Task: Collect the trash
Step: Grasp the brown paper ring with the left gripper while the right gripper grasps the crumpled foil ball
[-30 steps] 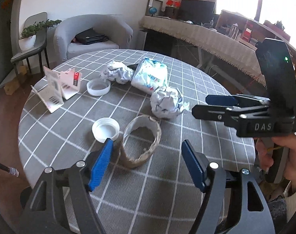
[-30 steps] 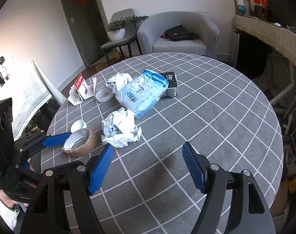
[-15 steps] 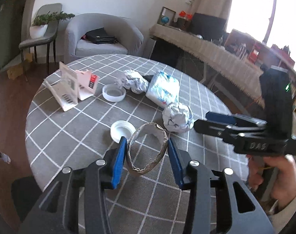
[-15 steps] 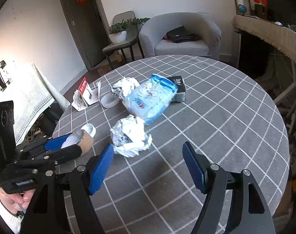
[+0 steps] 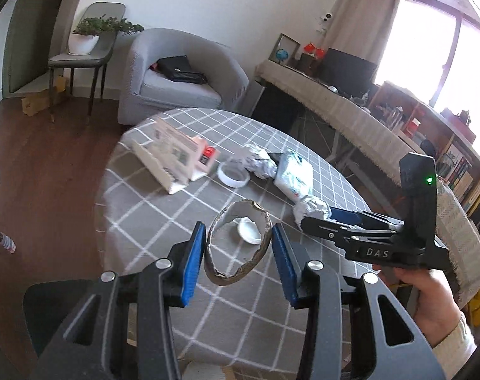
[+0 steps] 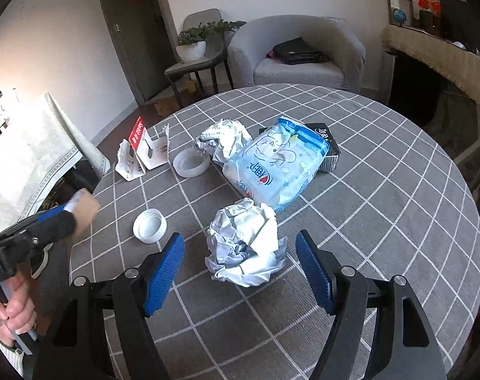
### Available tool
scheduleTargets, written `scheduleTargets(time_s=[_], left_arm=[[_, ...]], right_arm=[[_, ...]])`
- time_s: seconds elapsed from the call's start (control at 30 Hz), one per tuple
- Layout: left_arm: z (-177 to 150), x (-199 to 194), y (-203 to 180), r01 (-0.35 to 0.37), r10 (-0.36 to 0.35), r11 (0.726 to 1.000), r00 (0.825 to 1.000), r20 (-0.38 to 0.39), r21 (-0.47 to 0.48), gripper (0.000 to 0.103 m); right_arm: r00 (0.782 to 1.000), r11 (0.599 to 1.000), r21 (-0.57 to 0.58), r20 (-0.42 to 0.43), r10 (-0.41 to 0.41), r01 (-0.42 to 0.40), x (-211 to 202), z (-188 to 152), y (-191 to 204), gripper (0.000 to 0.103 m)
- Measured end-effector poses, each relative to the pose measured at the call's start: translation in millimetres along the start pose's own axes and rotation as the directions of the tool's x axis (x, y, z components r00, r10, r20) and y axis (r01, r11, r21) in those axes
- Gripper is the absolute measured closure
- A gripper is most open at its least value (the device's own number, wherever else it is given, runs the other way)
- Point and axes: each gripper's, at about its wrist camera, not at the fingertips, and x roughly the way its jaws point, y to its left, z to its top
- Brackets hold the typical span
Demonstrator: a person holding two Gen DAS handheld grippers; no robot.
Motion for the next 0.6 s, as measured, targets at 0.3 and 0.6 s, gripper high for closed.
scheduleTargets(time_s=[0.3, 0.6], left_arm=[[1, -22, 27, -0.052, 0.053, 0.999, 0.998, 0.020, -0.013, 0.058], [-1, -43, 68, -0.134, 0.135, 0.988, 0.991, 0.015, -0.076, 0.058]], right_arm=[[0.996, 0.997, -0.009, -0.023, -0.083, 0.083, 9, 4, 6, 0.055], [0.999, 0.998, -0.050, 0.043, 0.027, -0.025, 6, 23, 53, 0.055]])
